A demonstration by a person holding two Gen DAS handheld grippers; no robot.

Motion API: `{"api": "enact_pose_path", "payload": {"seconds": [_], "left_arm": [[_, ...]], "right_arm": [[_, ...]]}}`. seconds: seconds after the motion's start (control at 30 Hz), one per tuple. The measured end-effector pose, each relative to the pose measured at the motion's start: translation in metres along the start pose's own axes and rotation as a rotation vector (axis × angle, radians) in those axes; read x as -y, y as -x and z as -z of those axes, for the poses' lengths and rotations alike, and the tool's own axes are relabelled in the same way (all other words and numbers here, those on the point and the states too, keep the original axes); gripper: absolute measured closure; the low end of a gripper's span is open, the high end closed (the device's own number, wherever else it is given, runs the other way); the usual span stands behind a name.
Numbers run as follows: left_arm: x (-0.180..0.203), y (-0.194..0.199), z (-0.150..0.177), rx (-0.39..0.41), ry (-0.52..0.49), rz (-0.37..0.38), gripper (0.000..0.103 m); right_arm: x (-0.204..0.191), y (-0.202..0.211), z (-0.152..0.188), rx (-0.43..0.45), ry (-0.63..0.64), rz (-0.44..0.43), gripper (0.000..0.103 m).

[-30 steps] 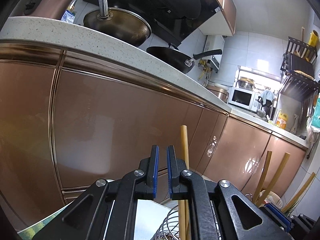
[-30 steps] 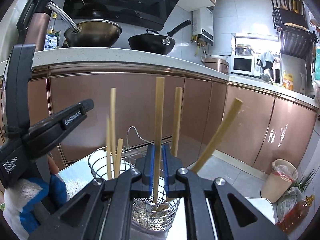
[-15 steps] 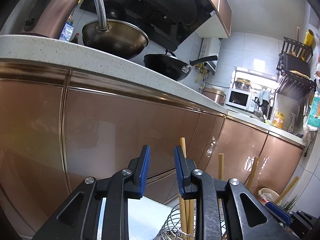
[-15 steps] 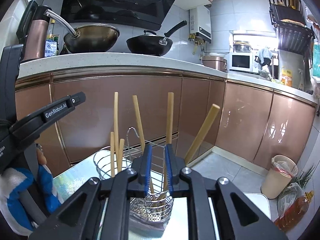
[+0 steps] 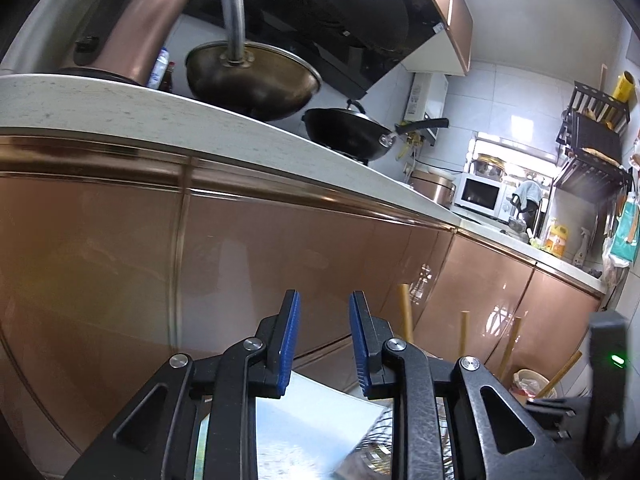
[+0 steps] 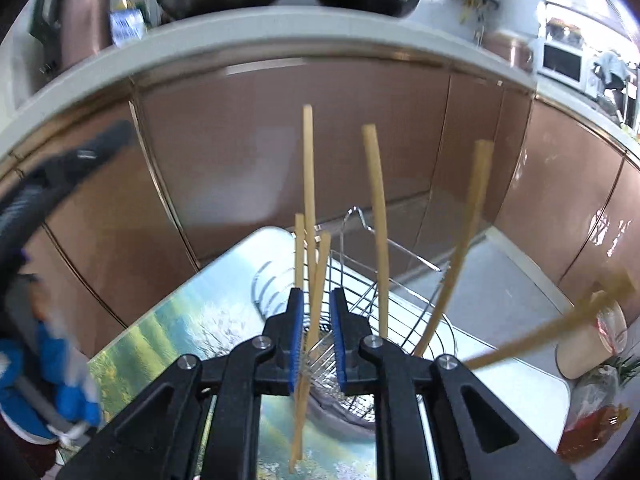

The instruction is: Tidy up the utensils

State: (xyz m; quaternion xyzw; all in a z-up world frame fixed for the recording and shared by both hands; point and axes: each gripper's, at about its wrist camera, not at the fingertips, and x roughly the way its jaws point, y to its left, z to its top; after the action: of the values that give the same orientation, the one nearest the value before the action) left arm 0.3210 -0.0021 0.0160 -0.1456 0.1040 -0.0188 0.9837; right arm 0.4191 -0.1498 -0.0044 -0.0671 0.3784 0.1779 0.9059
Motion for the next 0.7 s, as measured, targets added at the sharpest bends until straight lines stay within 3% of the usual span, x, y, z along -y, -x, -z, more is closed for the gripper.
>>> {"api": "enact_pose_path", "payload": {"seconds": [0.3, 0.7], "left_arm": [[-0.041, 0.014, 0.000, 0.002, 0.009, -0.037, 0.077], [-0.062, 0.008, 0.011, -0.053, 0.034, -0.040, 0.077]], "right_arm": [[-0.007, -0.050, -0.026, -0.229, 0.097, 0.024, 0.090], [-0.001, -0.067, -0.036, -0.316, 0.126, -0.030, 0.089]]}}
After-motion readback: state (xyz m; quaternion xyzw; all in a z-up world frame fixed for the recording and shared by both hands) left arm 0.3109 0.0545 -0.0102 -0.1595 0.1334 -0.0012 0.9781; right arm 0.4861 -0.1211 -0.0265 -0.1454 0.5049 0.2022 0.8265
